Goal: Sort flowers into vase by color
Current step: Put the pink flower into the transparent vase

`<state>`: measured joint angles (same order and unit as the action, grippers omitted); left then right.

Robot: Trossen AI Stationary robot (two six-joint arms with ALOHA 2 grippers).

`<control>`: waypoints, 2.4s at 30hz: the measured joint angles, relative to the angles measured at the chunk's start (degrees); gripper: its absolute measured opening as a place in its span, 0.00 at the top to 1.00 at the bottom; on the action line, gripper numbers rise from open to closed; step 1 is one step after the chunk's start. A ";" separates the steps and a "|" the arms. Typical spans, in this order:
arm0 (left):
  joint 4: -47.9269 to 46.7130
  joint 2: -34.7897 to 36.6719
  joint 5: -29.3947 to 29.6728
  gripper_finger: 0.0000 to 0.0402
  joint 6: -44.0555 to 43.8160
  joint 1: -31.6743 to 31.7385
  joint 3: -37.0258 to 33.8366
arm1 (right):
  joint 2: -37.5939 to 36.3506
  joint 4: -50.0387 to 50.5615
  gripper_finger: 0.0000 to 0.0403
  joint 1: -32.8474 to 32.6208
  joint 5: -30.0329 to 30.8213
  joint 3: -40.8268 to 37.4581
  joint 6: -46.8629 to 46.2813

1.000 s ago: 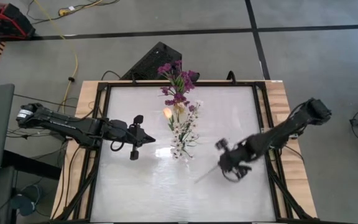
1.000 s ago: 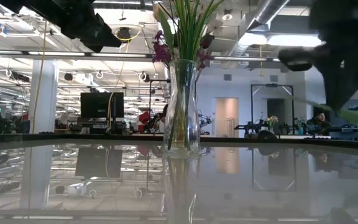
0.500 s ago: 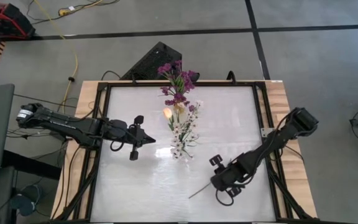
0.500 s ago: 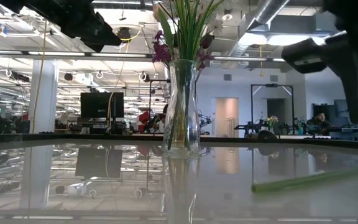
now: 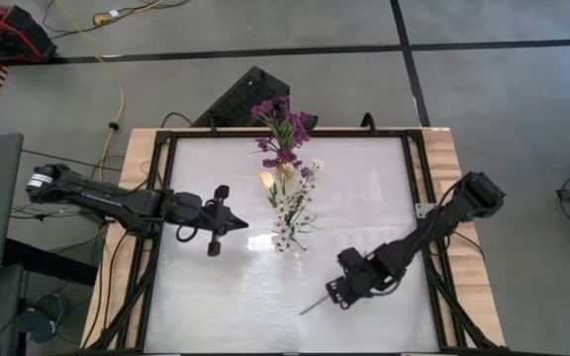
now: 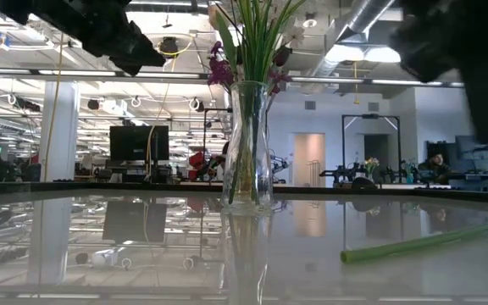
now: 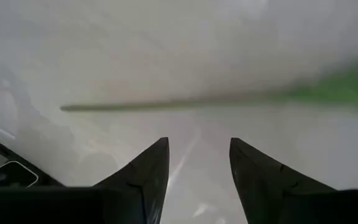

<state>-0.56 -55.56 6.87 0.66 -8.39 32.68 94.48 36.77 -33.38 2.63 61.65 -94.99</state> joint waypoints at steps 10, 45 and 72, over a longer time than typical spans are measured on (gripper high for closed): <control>8.48 0.15 0.00 1.00 7.53 -0.86 -6.12 | 1.48 6.81 0.52 -4.05 4.32 -0.03 -33.85; 9.14 0.19 -0.45 1.00 9.31 -0.86 -6.63 | 4.94 18.15 0.95 3.00 14.02 -0.48 -27.84; 14.41 0.18 -0.02 1.00 5.87 -0.77 -6.22 | -21.40 -4.33 0.96 -2.92 64.18 -0.26 55.78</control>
<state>13.84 -55.38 6.85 6.53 -9.17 26.46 73.08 32.44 -36.31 66.81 61.39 -39.21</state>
